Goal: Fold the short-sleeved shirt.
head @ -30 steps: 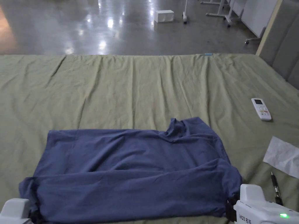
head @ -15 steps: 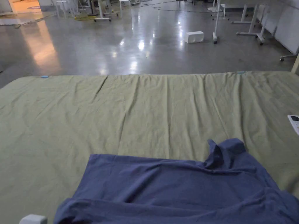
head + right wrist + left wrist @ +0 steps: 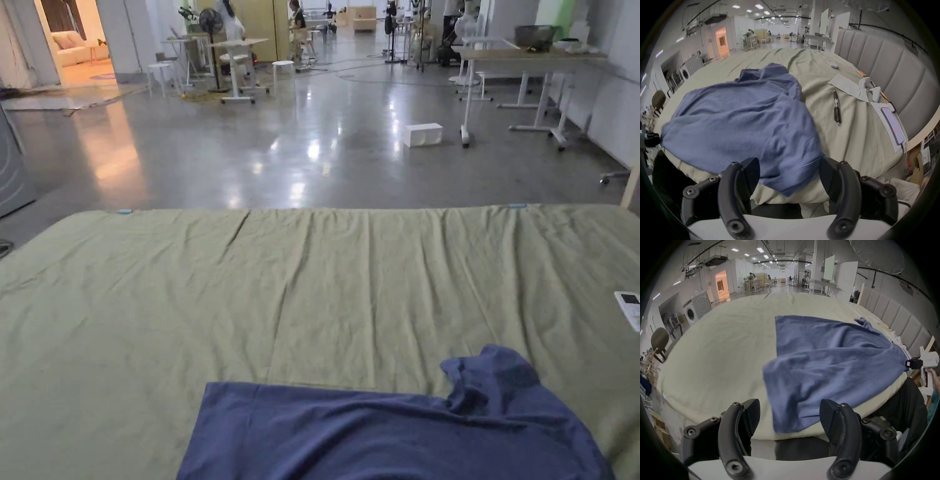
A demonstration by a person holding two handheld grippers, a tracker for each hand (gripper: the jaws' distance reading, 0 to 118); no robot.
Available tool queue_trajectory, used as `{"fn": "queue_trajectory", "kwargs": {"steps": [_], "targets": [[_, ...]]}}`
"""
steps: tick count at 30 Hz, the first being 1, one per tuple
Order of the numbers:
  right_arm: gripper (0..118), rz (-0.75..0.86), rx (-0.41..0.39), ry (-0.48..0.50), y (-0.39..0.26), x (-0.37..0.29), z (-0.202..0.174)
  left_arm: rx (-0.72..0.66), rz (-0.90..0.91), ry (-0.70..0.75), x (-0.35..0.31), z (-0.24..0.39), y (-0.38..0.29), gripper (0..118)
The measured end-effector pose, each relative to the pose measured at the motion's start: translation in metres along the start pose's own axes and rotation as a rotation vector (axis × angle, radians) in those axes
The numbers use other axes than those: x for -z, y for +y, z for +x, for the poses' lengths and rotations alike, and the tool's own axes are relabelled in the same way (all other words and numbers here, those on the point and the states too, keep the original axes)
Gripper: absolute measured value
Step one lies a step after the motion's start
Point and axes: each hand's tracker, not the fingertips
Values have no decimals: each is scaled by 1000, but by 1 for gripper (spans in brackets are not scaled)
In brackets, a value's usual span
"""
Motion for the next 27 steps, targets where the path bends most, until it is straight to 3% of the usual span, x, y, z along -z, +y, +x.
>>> {"fn": "queue_trajectory", "kwargs": {"steps": [3,6,10,13,15,16,17,18,19,20,22,23,25,27], "targets": [[80,127,42,-26,11,-35,8,-19,166,55,-41,-1,19,77],[80,289,54,7,26,-80,1,-35,361,25,-98,14,48,77],[80,447,61,132,37,-143,-28,17,642,28,-172,61,69,77],[79,566,1,141,33,-172,-57,61,754,55,-197,93,72,77],[68,647,-54,117,28,-185,-74,76,810,176,-201,113,70,75],[58,669,-90,109,26,-189,-82,93,812,214,-202,120,68,70],[44,704,-115,103,22,-189,-90,131,809,193,-202,124,66,58],[21,761,-153,99,20,-193,-94,151,812,167,-201,126,65,23],[10,757,-169,147,19,-193,-97,158,806,143,-200,128,63,7],[5,692,-111,186,15,-189,-100,158,773,103,-199,129,64,7],[0,791,-185,138,17,-195,-104,177,720,27,-201,128,62,1],[0,677,-101,179,14,-188,-104,172,717,33,-201,129,61,1],[0,738,-147,151,16,-193,-106,140,733,52,-203,129,61,1],[0,727,-145,151,20,-193,-106,111,722,36,-202,123,61,1]]}}
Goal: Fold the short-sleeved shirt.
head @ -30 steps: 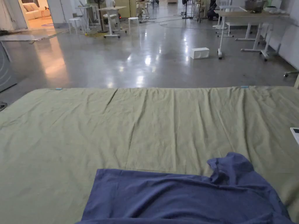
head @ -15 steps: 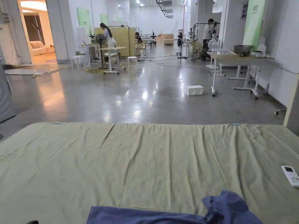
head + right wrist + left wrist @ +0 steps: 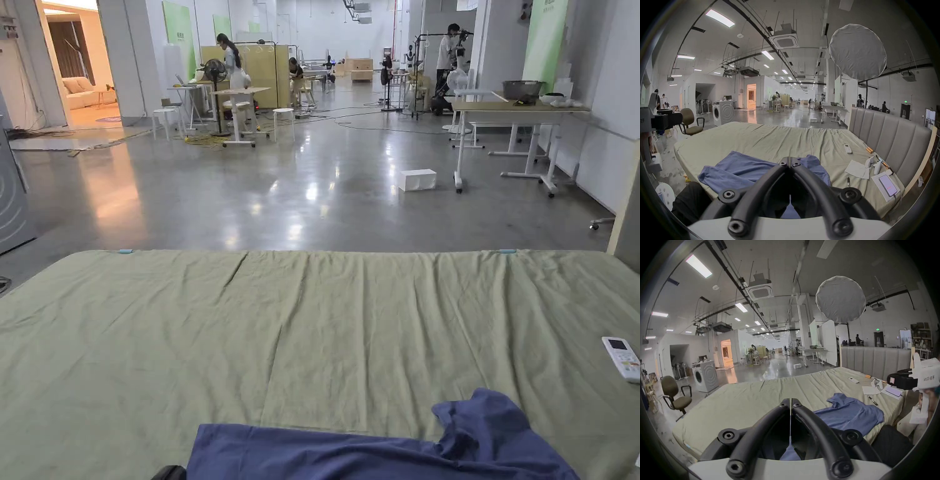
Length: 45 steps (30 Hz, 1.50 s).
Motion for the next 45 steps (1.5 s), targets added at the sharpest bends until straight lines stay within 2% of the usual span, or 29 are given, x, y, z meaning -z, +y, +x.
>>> {"fn": "queue_trajectory", "kwargs": {"steps": [7,12,18,19,20,21,22,23,25,27,29,33,34,35,36,39,41,44,45], "targets": [[0,3,70,8,1,7,10,-84,-17,-12,8,-18,0,1],[0,-47,261,63,-10,24,24,-177,-55,-8,33,-33,-5,1],[0,-103,250,54,-22,49,31,-277,-134,-63,132,-66,-41,2],[0,-124,258,58,-25,55,32,-285,-173,-56,159,-72,-52,12],[0,-139,256,56,-28,60,33,-290,-239,-34,189,-79,-63,31],[0,-152,251,55,-31,64,34,-308,-299,-18,214,-86,-72,60],[0,-168,243,50,-32,68,34,-347,-365,-2,244,-93,-84,73],[0,-185,239,43,-35,72,35,-389,-439,-12,274,-102,-96,73],[0,-217,264,39,-43,78,42,-460,-533,-33,323,-115,-120,74],[0,-258,295,37,-52,84,49,-395,-633,15,362,-120,-139,74],[0,-308,285,-11,-62,88,54,-306,-695,26,393,-119,-158,74],[0,-345,300,-46,-71,89,62,-231,-813,41,428,-112,-178,72],[0,-351,303,-51,-73,89,64,-212,-804,28,431,-109,-179,68],[0,-358,302,-59,-74,88,66,-201,-819,31,433,-106,-181,59],[0,-365,297,-65,-75,88,67,-177,-828,39,434,-101,-182,43],[0,-380,292,-77,-78,91,71,-32,-827,4,434,-83,-178,18],[0,-388,296,-67,-77,102,77,42,-854,4,439,-72,-182,13],[0,-391,277,-73,-67,138,94,48,-888,12,449,-68,-187,13],[6,-404,272,-56,-64,156,103,44,-900,13,451,-68,-185,13]]}}
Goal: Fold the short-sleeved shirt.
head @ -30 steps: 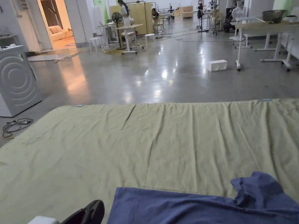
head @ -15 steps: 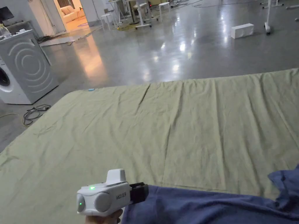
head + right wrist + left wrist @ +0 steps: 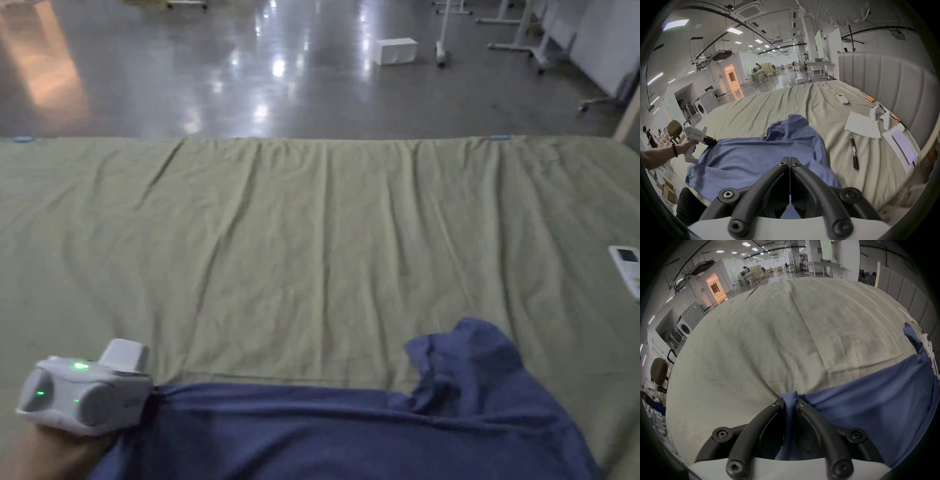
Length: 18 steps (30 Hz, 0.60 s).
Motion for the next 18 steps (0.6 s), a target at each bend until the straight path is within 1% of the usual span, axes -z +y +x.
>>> {"fn": "queue_trajectory", "kwargs": {"steps": [1,3,4,5,7,9,10,11,12,13,14,15,16,17,18], "targets": [[21,0,-13,10,10,19,13,-4,-11,-3,-1,-1,2,12],[70,-40,-32,28,33,63,30,-10,-23,-14,0,-5,4,12],[75,-73,-37,32,43,88,38,-15,-23,-22,-1,-7,4,12],[74,-149,-52,26,54,114,47,-19,-24,-27,-1,-7,4,12],[74,-202,-90,-17,67,157,58,-28,-31,-31,-2,-8,6,12],[74,-279,-74,-41,73,199,70,-23,-37,-30,-2,-7,6,12],[74,-323,-54,-69,71,219,76,-12,-38,-29,0,-7,7,12],[71,-373,-55,-98,68,236,80,-4,-38,-30,-1,-7,7,12],[56,-414,-75,-113,64,248,81,-2,-36,-29,-1,-7,6,12],[41,-422,-102,-116,60,256,79,-1,-32,-28,-1,-7,6,12],[36,-454,-145,-106,55,260,73,0,-28,-26,-1,-6,4,13],[28,-482,-175,-93,51,261,65,2,-26,-24,-1,-5,4,12],[18,-427,-248,-109,48,254,54,14,-21,-17,-1,-3,3,12],[13,-424,-314,-101,47,249,44,27,-15,-9,-1,-1,1,12],[13,-447,-326,-58,46,251,42,36,-12,-4,-2,0,1,12]]}}
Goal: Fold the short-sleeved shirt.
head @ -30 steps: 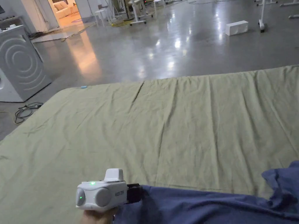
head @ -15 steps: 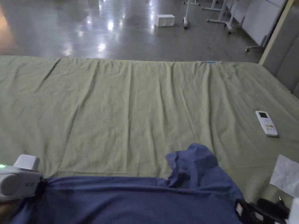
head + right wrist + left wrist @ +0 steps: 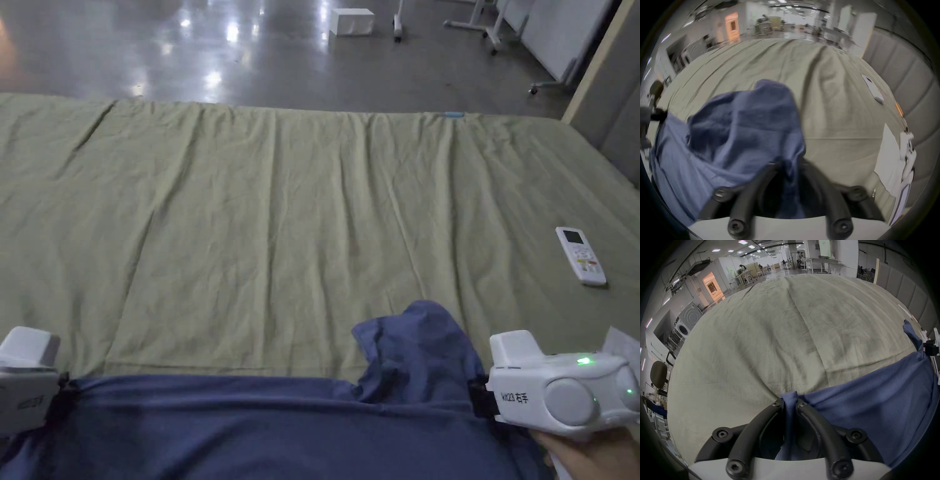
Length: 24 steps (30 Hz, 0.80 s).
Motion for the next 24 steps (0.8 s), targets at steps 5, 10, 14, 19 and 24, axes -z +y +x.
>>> {"fn": "queue_trajectory", "kwargs": {"steps": [5,10,14,19,24], "targets": [[1,39,94,-5,8,-20,8,-176,-5,-115,-40,-19,16,10],[1,267,200,77,-25,-118,16,-147,274,-162,-156,-38,-28,10],[1,317,235,83,-84,-188,10,-218,321,-200,-221,-50,-104,10],[1,290,254,71,-158,-222,-13,-337,285,-280,-237,-49,-209,10],[1,217,276,60,-207,-207,-33,-396,196,-273,-205,-41,-266,10]]}}
